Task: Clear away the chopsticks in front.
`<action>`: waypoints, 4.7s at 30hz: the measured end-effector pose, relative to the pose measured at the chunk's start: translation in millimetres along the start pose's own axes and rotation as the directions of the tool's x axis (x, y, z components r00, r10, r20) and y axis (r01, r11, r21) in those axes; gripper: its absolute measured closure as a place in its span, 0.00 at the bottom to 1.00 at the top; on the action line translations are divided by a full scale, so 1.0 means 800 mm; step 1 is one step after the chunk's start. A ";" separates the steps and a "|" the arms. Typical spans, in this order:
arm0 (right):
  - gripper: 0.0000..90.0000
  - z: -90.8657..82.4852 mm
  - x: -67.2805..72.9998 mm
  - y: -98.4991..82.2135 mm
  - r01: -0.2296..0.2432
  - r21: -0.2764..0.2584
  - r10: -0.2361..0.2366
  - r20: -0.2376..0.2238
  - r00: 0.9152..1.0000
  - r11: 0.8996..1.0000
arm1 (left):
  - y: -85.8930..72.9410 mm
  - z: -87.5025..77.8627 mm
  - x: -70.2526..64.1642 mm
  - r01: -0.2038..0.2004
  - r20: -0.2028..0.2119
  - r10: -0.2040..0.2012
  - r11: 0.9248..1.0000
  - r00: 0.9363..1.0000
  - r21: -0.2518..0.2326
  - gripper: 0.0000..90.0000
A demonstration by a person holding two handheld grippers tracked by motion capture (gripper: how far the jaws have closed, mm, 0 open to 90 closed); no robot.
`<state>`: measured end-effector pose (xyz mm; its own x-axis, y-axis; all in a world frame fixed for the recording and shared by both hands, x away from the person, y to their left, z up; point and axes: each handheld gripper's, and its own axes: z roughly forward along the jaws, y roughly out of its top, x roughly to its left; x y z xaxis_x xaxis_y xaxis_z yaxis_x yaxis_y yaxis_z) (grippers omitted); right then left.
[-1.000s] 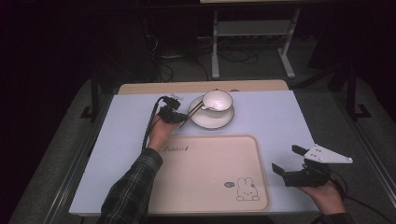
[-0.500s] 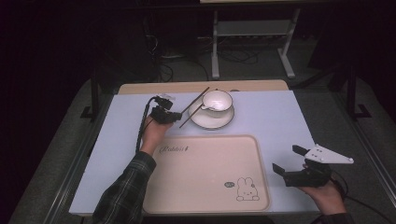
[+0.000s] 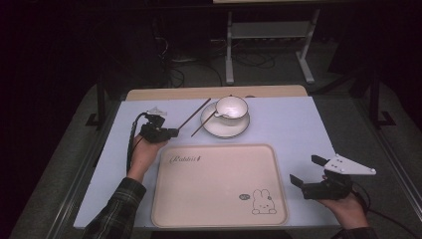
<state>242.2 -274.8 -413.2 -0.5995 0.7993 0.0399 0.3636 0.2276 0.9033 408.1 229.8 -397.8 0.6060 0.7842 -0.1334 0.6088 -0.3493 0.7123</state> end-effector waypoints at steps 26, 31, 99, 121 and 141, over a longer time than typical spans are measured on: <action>0.00 0.002 0.003 -0.001 0.015 0.014 -0.015 -0.003 1.000 1.000 | -0.078 -0.052 -0.064 -0.055 0.108 0.049 0.997 0.993 0.054 0.95; 0.00 0.002 0.003 -0.001 0.015 0.015 -0.015 -0.004 1.000 1.000 | -0.091 -0.050 -0.077 -0.074 0.133 0.061 0.993 0.989 0.089 0.95; 0.00 0.003 0.005 0.000 0.008 0.011 -0.008 -0.013 1.000 1.000 | 0.056 0.045 -0.041 -0.167 0.064 0.164 0.985 0.984 0.038 0.22; 0.00 0.000 0.002 -0.002 0.000 0.001 0.000 -0.017 1.000 1.000 | 0.107 0.156 -0.040 -0.191 -0.017 0.194 0.976 0.981 0.101 0.68; 0.00 -0.002 0.001 -0.001 -0.003 -0.004 0.003 -0.017 1.000 1.000 | 0.107 0.137 -0.020 -0.099 -0.047 0.102 0.994 0.994 0.051 0.94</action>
<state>240.3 -275.0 -413.7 -0.6103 0.7906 0.0496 0.3627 0.2232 0.9048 506.4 131.0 -410.1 0.6403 0.7677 -0.0278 0.5706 -0.4510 0.6863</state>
